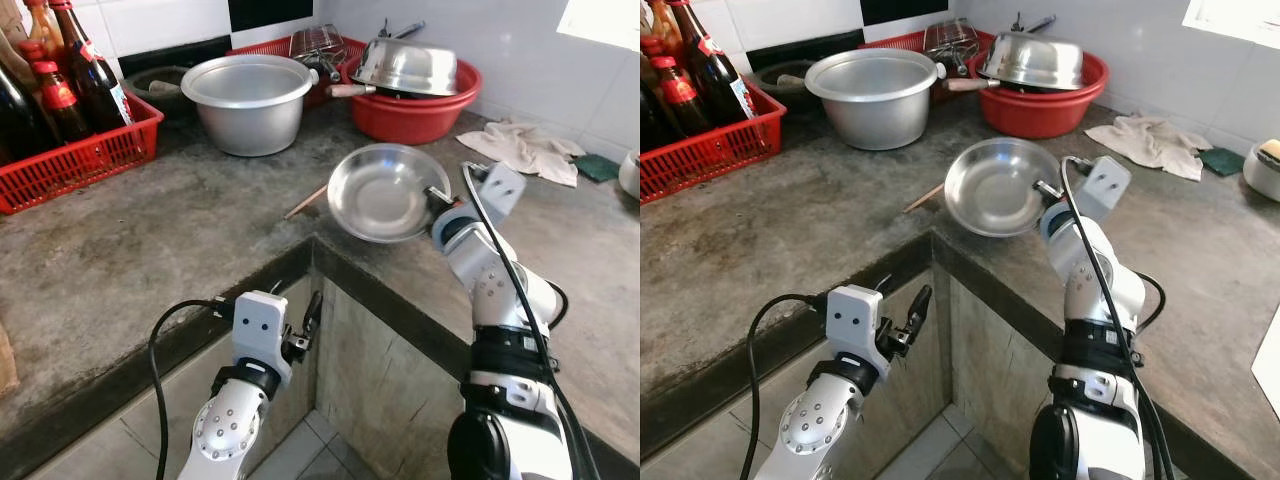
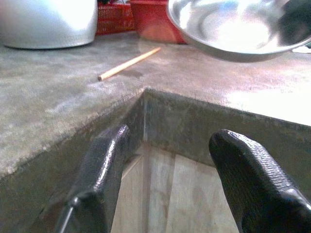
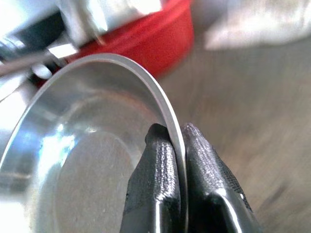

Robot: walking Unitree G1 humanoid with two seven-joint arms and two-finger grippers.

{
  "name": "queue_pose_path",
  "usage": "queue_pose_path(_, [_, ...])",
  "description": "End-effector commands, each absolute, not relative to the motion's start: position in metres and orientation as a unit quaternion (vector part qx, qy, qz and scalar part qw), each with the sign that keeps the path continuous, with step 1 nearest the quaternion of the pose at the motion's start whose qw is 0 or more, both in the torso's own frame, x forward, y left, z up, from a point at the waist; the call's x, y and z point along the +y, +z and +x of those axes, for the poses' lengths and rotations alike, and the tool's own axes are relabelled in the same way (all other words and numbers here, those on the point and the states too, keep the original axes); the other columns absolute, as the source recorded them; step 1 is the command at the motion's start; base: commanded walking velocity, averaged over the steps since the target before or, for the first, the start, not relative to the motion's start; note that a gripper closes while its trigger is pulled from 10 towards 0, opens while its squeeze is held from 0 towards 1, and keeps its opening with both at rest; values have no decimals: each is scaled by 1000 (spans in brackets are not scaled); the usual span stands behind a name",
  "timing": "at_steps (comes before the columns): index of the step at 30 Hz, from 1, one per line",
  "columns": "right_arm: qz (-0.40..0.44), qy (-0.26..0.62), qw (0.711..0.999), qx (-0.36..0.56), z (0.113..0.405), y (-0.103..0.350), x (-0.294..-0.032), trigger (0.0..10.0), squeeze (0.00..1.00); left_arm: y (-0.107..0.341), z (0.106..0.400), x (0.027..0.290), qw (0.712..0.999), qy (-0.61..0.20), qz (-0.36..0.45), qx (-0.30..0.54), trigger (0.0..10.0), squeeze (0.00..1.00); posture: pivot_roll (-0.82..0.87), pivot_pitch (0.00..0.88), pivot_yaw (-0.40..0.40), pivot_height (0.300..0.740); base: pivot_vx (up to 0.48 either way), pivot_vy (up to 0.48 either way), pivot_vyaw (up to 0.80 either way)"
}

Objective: Kitchen organization

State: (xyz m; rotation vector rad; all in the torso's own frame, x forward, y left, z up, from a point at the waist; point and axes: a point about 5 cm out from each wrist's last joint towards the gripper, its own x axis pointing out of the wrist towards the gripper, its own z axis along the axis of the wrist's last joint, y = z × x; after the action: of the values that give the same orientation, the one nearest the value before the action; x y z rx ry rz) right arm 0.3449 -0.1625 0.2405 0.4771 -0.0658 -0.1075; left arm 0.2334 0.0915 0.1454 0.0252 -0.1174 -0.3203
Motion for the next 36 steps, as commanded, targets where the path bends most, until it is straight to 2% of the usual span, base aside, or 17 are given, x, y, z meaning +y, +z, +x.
queue_pose_path(1, [193, -43, 976, -92, 335, 260, -160, 0, 0, 148, 233, 91, 984, -162, 9, -67, 10000, 0, 103, 60, -44, 740, 0, 0, 0])
queue_pose_path(2, [116, -50, 980, -153, 317, 269, -159, 0, 0, 153, 233, 91, 984, -161, 3, -79, 10000, 0, 98, 60, -41, 740, 0, 0, 0])
queue_pose_path(3, [116, -50, 980, -153, 317, 269, -159, 0, 0, 153, 233, 91, 984, -161, 3, -79, 10000, 0, 98, 60, -41, 740, 0, 0, 0])
queue_pose_path(6, [20, -41, 981, -190, 298, 268, -150, 0, 0, 156, 233, 89, 983, -164, -6, -85, 10000, 0, 90, 57, -36, 740, 0, 0, 0])
queue_pose_path(10, [-25, -41, 981, -186, 282, 248, -147, 0, 0, 156, 234, 86, 981, -174, -11, -82, 10000, 0, 86, 56, -33, 740, 0, 0, 0])
queue_pose_path(14, [-39, -38, 983, -175, 278, 238, -146, 0, 0, 157, 234, 84, 980, -182, -10, -84, 10000, 0, 82, 56, -27, 740, 0, 120, -400])
queue_pose_path(22, [-49, -45, 982, -175, 277, 234, -145, 0, 0, 157, 238, 85, 980, -180, -2, -86, 10000, 0, 80, 49, -21, 740, 0, 480, -782])
queue_pose_path(29, [-55, -42, 980, -189, 278, 240, -141, 0, 0, 158, 238, 83, 975, -198, 23, -95, 10000, 0, 78, 48, -15, 740, 0, 0, -781])
queue_pose_path(36, [-62, -43, 977, -201, 277, 246, -140, 0, 0, 158, 239, 82, 975, -199, 27, -94, 10000, 0, 76, 45, -10, 740, 34, -414, -781])
